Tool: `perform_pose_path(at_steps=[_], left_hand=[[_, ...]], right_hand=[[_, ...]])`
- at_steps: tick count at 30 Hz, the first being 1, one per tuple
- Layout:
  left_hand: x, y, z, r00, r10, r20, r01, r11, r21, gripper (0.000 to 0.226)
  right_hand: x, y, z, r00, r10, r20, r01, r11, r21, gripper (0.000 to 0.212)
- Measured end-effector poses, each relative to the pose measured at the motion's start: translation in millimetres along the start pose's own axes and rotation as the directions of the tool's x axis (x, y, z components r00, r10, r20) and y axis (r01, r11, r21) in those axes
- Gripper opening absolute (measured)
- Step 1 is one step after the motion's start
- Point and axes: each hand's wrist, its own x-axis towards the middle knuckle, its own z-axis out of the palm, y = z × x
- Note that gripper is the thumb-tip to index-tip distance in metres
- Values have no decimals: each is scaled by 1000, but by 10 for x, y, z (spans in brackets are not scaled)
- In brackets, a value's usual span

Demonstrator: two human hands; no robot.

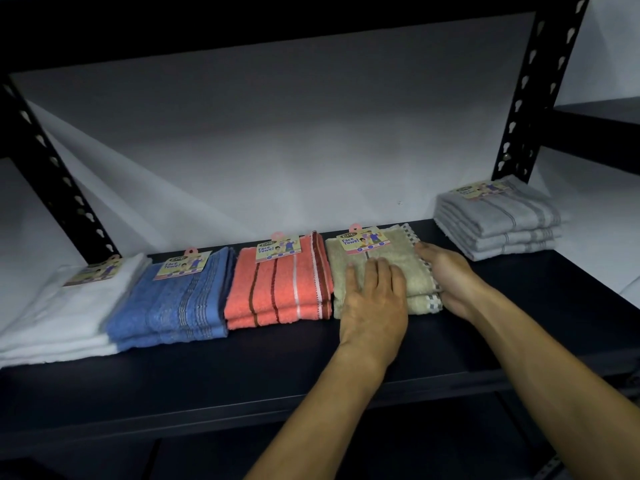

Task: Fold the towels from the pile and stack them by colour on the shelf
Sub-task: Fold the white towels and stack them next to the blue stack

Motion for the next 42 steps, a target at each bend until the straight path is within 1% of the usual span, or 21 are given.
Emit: perform_pose_path(at_steps=[5, 12, 17, 21, 22, 23, 24, 25, 26, 27, 28, 29, 30, 31, 33, 34, 36, 38, 40, 42], left_hand=[[18, -29, -12, 1000, 7, 13, -7, 1000, -3, 70], [18, -27, 3, 999, -14, 38, 14, 1000, -4, 72], [33, -45, 25, 999, -5, 49, 7, 1000, -28, 74], [43, -97, -19, 1000, 30, 5, -30, 995, -92, 81], [63, -96, -52, 999, 41, -33, -45, 991, -130, 82], [99, -83, -90, 995, 57, -83, -70, 984, -161, 82], [159, -47, -135, 988, 78, -132, -102, 978, -183, 80], [242, 13, -178, 981, 103, -163, -135, 970, -201, 77], [349, 97, -216, 976, 129, -176, -166, 962, -218, 74], [472, 199, -243, 972, 155, -178, -194, 954, -227, 71], [607, 311, -269, 966, 183, -180, -222, 949, -225, 69], [755, 417, -275, 958, 216, -187, -253, 947, -199, 67], [911, 514, -282, 949, 251, -191, -282, 946, -161, 66], [1062, 595, -281, 941, 282, -187, -307, 943, -125, 65], [1348, 732, -266, 935, 320, -155, -333, 941, -61, 65], [1468, 792, -258, 936, 330, -123, -336, 942, -30, 66], [1669, 898, -225, 942, 332, -57, -332, 943, 14, 72], [1816, 996, -175, 945, 326, -24, -325, 945, 44, 74], [1925, 1065, -144, 943, 331, -25, -328, 942, 73, 70], [1982, 1101, -136, 941, 337, -26, -333, 938, 96, 61]], right_hand=[[20, -8, 15, 1000, 1, 15, -1, 1000, 29, 20], [7, -48, 44, 999, 23, 43, -23, 1000, 6, 23], [19, -48, 42, 998, 26, 54, -28, 999, 27, 26], [56, -52, -15, 992, 70, 103, -76, 996, 52, 40], [61, -83, -64, 995, 48, 84, -50, 998, 29, 41], [62, -128, -144, 999, -8, 48, 9, 1000, -15, 40], [49, -199, -242, 995, -95, -1, 95, 991, -95, 38], [34, -275, -372, 978, -200, -52, 184, 958, -218, 36], [16, -345, -533, 947, -308, -93, 253, 891, -376, 34], [6, -397, -727, 905, -409, -113, 287, 786, -548, 34], [15, -435, -933, 859, -502, -102, 294, 645, -706, 36], [42, -462, -1134, 818, -572, -63, 277, 488, -828, 40], [80, -474, -1315, 807, -590, -15, 237, 348, -907, 46], [108, -474, -1452, 830, -557, 25, 193, 246, -950, 56], [186, -448, -1630, 890, -451, 64, 123, 101, -987, 73], [226, -429, -1686, 908, -411, 82, 107, 37, -994, 79], [323, -385, -1772, 914, -380, 144, 121, -85, -989, 91], [422, -389, -1837, 913, -362, 189, 124, -196, -973, 96], [518, -426, -1898, 917, -340, 208, 122, -258, -958, 95], [608, -453, -1947, 917, -325, 233, 147, -268, -952, 96]])
